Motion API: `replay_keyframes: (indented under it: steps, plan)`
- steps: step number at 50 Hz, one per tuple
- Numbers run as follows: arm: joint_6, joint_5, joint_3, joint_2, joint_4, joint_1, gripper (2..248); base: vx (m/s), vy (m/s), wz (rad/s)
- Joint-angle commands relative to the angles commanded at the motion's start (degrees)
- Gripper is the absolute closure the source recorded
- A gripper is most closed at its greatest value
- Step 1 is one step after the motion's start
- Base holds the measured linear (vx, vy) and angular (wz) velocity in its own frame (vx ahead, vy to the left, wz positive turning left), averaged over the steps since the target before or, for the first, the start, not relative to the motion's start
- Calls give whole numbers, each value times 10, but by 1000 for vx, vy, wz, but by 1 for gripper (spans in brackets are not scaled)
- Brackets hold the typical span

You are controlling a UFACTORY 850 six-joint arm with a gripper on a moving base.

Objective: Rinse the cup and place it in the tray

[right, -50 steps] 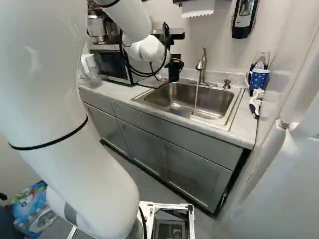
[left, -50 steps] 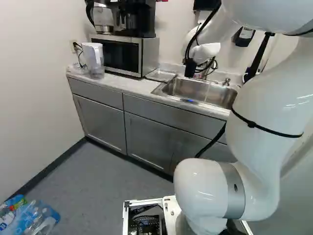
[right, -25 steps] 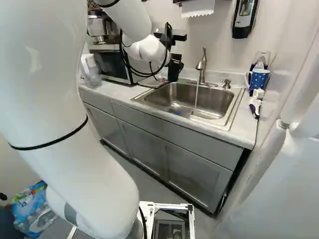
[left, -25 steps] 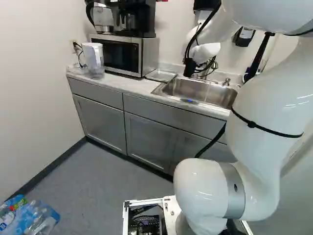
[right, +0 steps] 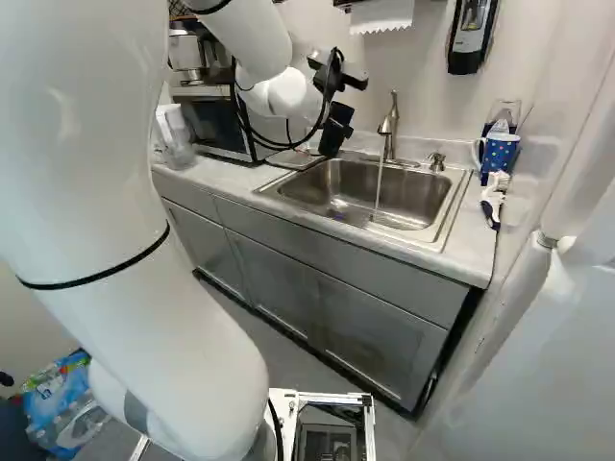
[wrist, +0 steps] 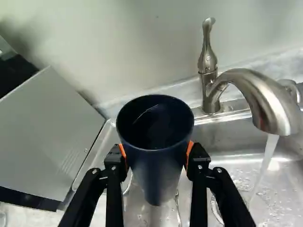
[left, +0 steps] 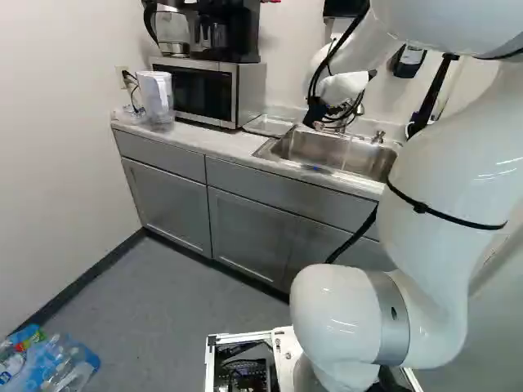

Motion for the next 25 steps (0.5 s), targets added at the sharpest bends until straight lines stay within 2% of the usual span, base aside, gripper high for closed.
replay_keyframes:
  steps: [25]
  plan:
    - [150, 0, 0, 0, 0, 0, 124, 0, 0, 0]
